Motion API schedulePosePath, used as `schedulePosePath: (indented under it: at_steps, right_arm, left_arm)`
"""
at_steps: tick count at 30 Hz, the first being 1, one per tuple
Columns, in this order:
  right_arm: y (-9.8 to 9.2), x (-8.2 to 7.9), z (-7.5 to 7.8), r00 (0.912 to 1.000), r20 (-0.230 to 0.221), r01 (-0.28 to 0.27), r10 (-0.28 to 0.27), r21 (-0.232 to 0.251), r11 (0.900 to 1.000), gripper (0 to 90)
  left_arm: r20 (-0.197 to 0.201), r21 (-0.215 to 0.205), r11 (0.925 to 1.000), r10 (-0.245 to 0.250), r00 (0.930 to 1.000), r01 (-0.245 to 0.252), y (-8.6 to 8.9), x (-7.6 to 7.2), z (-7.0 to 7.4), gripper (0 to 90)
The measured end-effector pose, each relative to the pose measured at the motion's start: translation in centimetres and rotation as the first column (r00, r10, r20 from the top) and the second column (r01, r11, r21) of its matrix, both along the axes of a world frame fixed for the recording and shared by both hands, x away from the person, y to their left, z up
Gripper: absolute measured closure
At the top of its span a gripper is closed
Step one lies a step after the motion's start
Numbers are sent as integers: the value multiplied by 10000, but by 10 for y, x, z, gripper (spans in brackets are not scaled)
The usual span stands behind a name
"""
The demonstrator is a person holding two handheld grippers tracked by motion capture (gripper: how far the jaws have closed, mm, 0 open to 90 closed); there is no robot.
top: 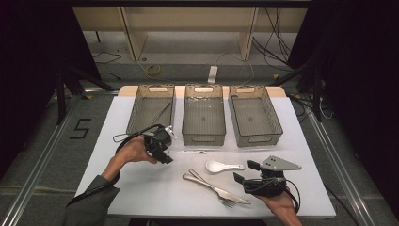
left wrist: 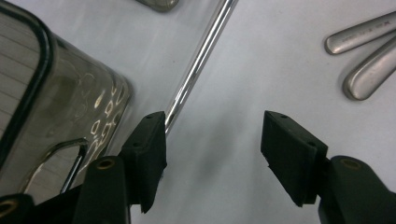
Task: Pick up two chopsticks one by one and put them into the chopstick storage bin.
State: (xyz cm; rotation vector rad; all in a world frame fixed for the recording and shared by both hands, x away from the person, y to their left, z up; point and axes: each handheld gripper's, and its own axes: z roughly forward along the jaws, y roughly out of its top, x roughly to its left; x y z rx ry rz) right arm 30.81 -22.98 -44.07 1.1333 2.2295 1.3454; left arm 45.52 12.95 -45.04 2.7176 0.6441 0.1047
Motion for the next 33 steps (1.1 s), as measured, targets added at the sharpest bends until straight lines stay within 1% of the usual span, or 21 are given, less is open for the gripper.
schedulePosePath:
  at_steps: [4,5,6,7,8,9,12,14,15,19,20,21,23,26,28,29,31,33]
  right_arm:
    - [0,0,0,10000,7,-9,9,16,10000,278]
    - [0,0,0,10000,-11,-1,1,-2,10000,278]
    - [0,0,0,10000,-11,-2,2,0,10000,278]
    - [1,0,0,10000,-20,-9,9,6,10000,278]
    - [1,0,0,10000,-26,-10,10,6,10000,278]
    - [1,0,0,10000,-30,-16,16,3,10000,278]
    - [1,0,0,10000,-8,-29,29,-6,10000,278]
    - [1,0,-1,10000,-17,-34,34,-17,10000,278]
    - [1,0,-1,10000,-13,-49,49,-35,10000,278]
    - [1,0,-1,10000,-17,-61,61,-26,10000,278]
    - [1,0,-1,10000,-33,-54,54,-23,10000,278]
    - [1,0,-1,10000,-18,-65,65,-16,10000,279]
    - [1,0,-1,9999,-30,-99,99,-34,9999,279]
    - [1,0,-1,9999,-43,-103,103,-32,9999,280]
    - [1,1,-1,9999,-64,-87,87,-11,10000,281]
    - [1,1,-1,9999,-68,-95,95,-35,9999,280]
    - [1,1,-1,9999,-69,-88,88,-33,10000,281]
    - [1,1,-1,9999,-73,-80,80,-16,10000,282]
  left_arm:
    - [65,105,9999,0,10000,0,1,2,-1,413]
    - [58,47,10000,52,10000,-52,1,3,-2,422]
    - [98,87,9999,97,9999,-98,1,4,-2,431]
    - [58,140,9998,146,9999,-147,1,6,-3,442]
    - [55,124,9998,163,9999,-164,2,7,-4,475]
    - [-1,167,9998,122,9999,-122,1,7,-4,490]
    - [61,362,9993,120,9999,-122,-1,8,-5,503]
    - [82,492,9986,213,9997,-217,-1,9,-7,511]
    - [125,635,9978,158,9998,-166,-1,9,-8,513]
    - [322,723,9972,173,9993,-196,-2,9,-9,536]
    - [377,698,9972,248,9990,-274,-2,8,-10,541]
    - [377,783,9967,199,9991,-228,-2,8,-10,544]
    - [292,913,9955,238,9993,-264,-2,9,-11,548]
    - [123,796,9959,425,9990,-434,-1,11,-12,553]
    - [10,793,9958,457,9990,-456,-1,12,-12,556]
    - [-75,727,9961,507,9987,-500,0,12,-12,559]
    - [-200,680,9963,545,9983,-531,0,12,-12,588]
    - [-350,732,9958,577,9977,-550,0,13,-12,613]
